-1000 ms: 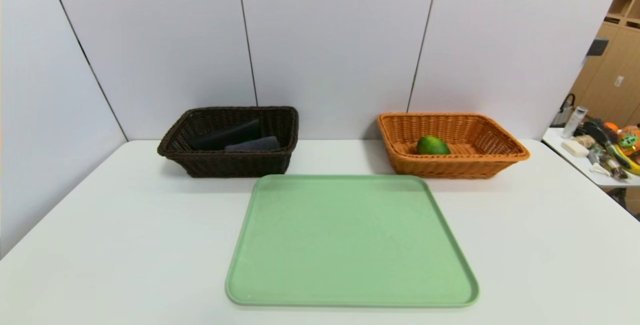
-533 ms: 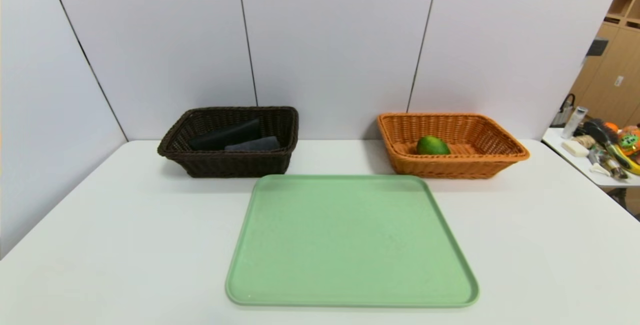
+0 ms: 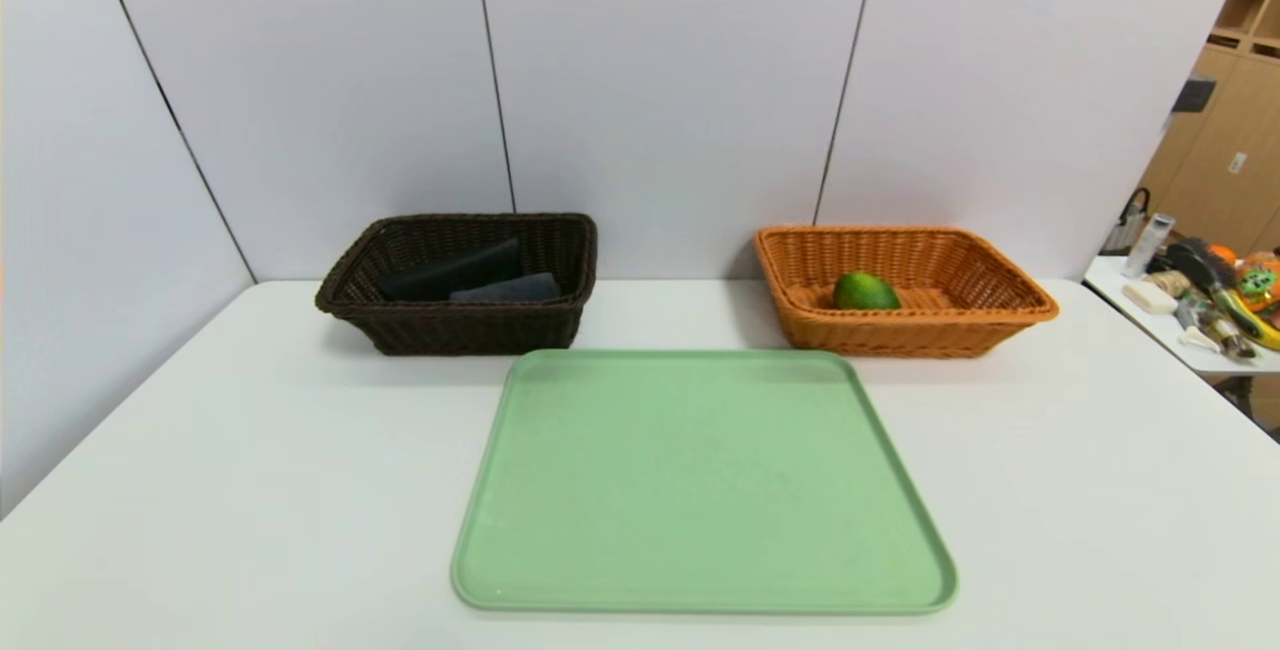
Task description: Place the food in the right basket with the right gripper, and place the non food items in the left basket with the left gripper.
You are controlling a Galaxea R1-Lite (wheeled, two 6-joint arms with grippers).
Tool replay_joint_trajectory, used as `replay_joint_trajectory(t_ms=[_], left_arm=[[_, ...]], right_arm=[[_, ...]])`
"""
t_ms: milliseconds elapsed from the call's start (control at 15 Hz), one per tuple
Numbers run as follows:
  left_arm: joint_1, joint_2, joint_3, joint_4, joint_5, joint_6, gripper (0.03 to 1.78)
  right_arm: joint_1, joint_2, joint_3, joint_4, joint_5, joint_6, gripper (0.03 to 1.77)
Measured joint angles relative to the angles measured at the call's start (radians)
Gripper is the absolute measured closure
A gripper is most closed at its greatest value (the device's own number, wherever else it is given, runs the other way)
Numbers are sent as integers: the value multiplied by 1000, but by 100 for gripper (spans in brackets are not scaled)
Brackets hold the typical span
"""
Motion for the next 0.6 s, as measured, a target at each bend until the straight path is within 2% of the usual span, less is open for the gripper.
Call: replay_joint_trajectory(t_ms=[133,333,467,600], left_arm=[[-2,-33,69,-96,23,13,12],[-3,-65,196,-328,89,39,12],[-3,-87,259,-456,105,95,12],[-3,-111,291,-478,104,155,12]], right_arm=[[-2,-36,27,-75,-6,1,11],[-3,-58,100,-237,-8,20,11],[-3,-62,191,-369,-9,19,11],[-3,-62,319,-536,-15,14,11]])
